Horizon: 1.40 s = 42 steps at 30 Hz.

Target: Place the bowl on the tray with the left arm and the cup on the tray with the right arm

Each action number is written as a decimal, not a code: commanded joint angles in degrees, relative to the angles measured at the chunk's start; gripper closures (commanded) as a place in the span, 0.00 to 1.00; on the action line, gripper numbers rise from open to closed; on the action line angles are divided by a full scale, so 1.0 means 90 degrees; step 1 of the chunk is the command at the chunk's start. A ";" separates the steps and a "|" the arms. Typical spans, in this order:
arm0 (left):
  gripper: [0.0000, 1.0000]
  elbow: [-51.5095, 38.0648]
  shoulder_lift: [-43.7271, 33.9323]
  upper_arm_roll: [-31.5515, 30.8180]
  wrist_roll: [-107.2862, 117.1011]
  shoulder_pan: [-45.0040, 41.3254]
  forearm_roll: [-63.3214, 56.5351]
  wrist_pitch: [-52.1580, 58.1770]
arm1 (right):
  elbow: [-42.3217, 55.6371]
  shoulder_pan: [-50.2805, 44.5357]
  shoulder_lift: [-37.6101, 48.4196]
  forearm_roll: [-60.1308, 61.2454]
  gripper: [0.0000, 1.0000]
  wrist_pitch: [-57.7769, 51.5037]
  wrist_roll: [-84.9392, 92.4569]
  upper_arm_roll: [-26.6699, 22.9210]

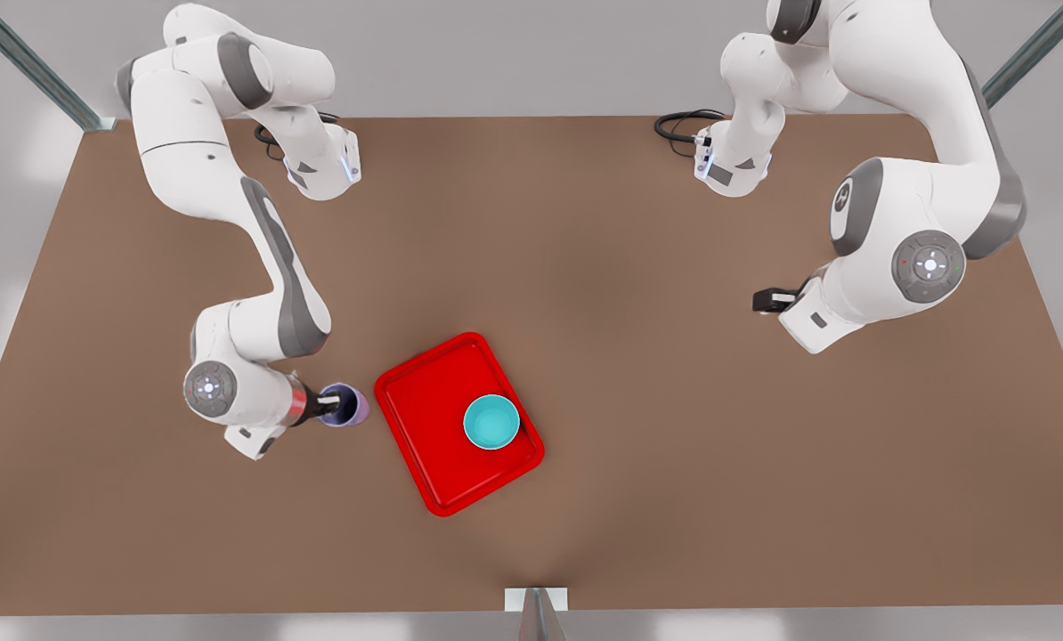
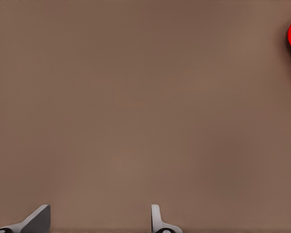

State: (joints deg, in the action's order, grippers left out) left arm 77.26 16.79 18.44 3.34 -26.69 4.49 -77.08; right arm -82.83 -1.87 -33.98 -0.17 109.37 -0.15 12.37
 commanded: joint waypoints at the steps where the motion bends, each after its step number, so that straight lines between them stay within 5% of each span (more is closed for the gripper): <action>1: 0.00 0.0000 -0.0001 0.0002 0.0000 -0.0003 0.0000 0.0000 | 0.0101 -0.0007 -0.0062 -0.0157 0.79 -0.0004 -0.0012 0.0149; 8: 0.00 0.0010 0.0019 0.0002 0.0020 0.0006 0.0000 0.0010 | 0.0580 0.0354 -0.0971 -0.1163 0.79 0.0338 -0.0276 0.1556; 17: 0.00 0.0010 0.0009 0.0002 0.0020 0.0006 -0.0010 0.0020 | 0.0170 0.0296 -0.1332 -0.1730 0.79 0.0475 -0.0276 0.1966; 18: 0.00 0.0010 0.0009 0.0002 0.0020 0.0006 -0.0010 0.0020 | 0.0141 0.0296 -0.1332 -0.1730 0.66 0.0485 -0.0266 0.1966; 19: 0.00 0.0010 0.0019 0.0002 0.0010 0.0006 0.0000 0.0010 | 0.0063 0.0296 -0.1332 -0.1730 0.04 0.0602 -0.0266 0.1966; 33: 0.00 0.0010 0.0038 0.0002 0.0010 0.0026 -0.0001 -0.0010 | 0.0111 0.0296 -0.0991 -0.1700 0.00 0.0426 -0.0286 0.1927; 35: 0.00 0.0000 0.0038 0.0002 0.0020 0.0026 0.0000 0.0000 | 0.0121 0.0286 -0.0142 -0.1515 0.00 0.0143 -0.0344 0.1498; 39: 0.00 -0.0107 0.0048 -0.0007 0.0029 0.0026 0.0038 -0.0029 | 0.0024 -0.0066 0.1947 -0.0011 0.00 -0.1546 -0.0325 -0.0903; 42: 0.00 -0.0107 0.0077 0.0002 0.0020 0.0026 0.0019 0.0000 | -0.0231 -0.0046 0.2652 0.0028 0.00 -0.2474 -0.0276 -0.1511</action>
State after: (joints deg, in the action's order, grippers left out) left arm 76.29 17.49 18.40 3.52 -26.43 4.66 -77.08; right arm -84.83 -1.86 -10.03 0.09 86.53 -2.64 -1.39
